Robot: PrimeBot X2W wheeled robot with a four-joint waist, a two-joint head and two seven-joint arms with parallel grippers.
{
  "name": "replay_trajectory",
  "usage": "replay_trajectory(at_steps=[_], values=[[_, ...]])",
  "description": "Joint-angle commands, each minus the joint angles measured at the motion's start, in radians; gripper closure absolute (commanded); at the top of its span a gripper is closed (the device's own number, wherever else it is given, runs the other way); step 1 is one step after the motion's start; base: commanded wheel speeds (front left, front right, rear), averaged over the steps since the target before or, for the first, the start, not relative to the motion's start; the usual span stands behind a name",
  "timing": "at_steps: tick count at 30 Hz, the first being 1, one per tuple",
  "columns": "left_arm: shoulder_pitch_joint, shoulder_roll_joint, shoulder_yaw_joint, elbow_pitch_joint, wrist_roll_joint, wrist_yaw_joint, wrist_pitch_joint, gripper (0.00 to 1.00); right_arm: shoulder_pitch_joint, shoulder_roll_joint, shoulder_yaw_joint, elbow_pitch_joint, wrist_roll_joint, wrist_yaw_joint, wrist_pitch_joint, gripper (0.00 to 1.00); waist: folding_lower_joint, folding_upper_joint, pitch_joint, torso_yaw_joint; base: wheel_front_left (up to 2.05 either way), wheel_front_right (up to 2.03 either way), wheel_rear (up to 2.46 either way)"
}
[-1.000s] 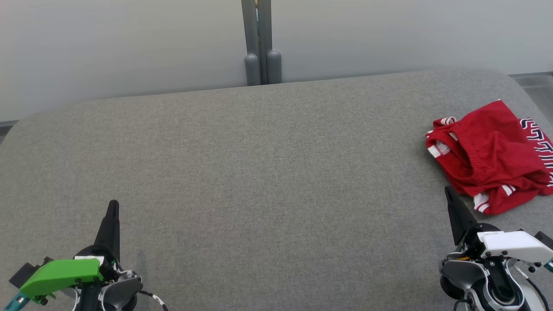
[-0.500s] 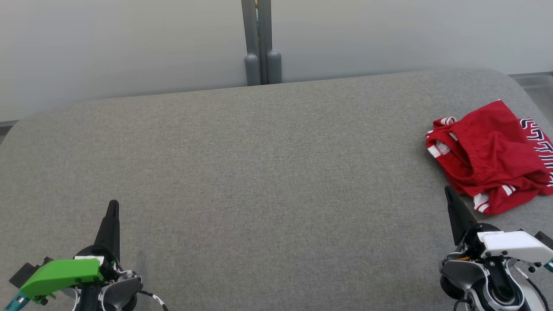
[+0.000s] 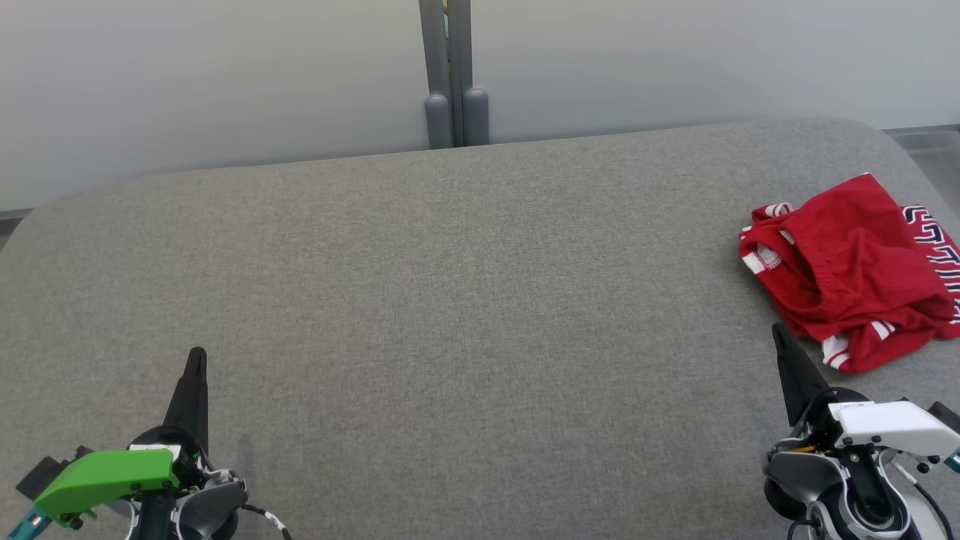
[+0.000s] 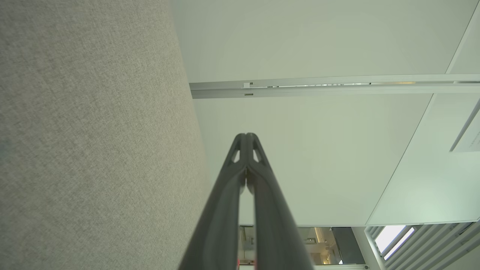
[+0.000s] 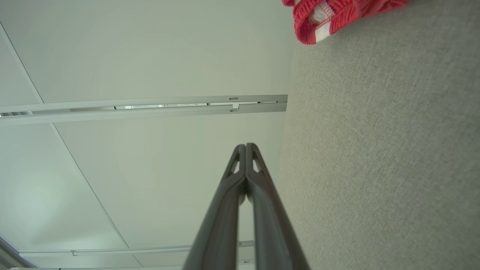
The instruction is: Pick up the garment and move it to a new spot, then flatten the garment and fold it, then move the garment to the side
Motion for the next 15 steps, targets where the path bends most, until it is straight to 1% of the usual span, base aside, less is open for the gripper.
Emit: replay_trajectory(at_steps=[1,15], values=[[-0.014,0.007,0.002,-0.001,-0.002,-0.006,0.0,1.0,0.012,-0.004,-0.002,-0.004,0.007,0.0,0.006,1.0,0.0,-0.0001,0.0,0.0,0.0,0.0,0.0],[-0.014,0.007,0.002,-0.001,-0.002,-0.006,0.0,1.0,0.012,-0.004,-0.002,-0.004,0.007,0.0,0.006,1.0,0.0,-0.0001,0.0,0.0,0.0,0.0,0.0]])
